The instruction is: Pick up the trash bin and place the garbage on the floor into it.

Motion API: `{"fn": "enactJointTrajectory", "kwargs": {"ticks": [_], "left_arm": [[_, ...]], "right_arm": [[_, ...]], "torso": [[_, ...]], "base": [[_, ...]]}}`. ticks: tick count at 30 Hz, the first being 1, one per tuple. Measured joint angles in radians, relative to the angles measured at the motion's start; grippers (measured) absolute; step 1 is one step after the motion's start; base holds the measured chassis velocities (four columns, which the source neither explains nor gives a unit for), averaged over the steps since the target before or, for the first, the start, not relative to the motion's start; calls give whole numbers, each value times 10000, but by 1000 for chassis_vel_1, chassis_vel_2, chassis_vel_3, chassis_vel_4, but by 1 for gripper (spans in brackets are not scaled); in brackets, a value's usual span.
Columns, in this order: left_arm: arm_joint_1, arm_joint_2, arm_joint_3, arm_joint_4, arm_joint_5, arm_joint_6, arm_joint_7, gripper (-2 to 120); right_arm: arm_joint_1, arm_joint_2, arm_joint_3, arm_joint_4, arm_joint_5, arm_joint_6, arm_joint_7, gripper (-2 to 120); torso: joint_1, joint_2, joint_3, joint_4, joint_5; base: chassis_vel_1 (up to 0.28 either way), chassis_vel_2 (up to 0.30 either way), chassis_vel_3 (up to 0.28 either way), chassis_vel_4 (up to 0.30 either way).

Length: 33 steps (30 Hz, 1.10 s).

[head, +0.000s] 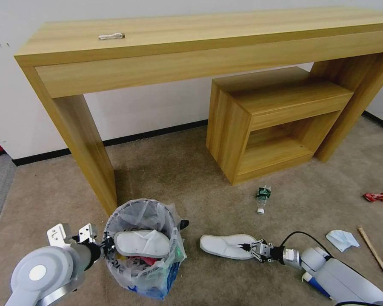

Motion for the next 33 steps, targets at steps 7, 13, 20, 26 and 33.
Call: {"fn": "enactJointTrajectory", "kwargs": {"ticks": [7,13,20,26,33], "left_arm": [[51,-20,-10,0,77,1,54,0],[78,-7,-14,16,129,8,61,0],[191,41,35,-57,197,31,49,0],[247,190,164,-113,211,44,4,0],[242,230,194,-67,225,57,3,0]], "right_arm": [[-128,-44,-22,132,174,0,-29,0],[-395,-175,143,398,311,0,-14,0],[-1100,-613,896,1161,570,1,-6,0],[-1831,-1071,2094,2148,863,1,-6,0],[-2327,-1397,3041,2751,1252,1,-30,0]], "torso": [[0,0,1,0,0],[0,0,0,1,1],[0,0,0,-1,0],[-1,0,-1,0,1],[0,0,-1,-1,0]], "base": [[0,0,0,0],[0,0,0,0],[0,0,0,0],[0,0,0,0],[0,0,0,0]]}}
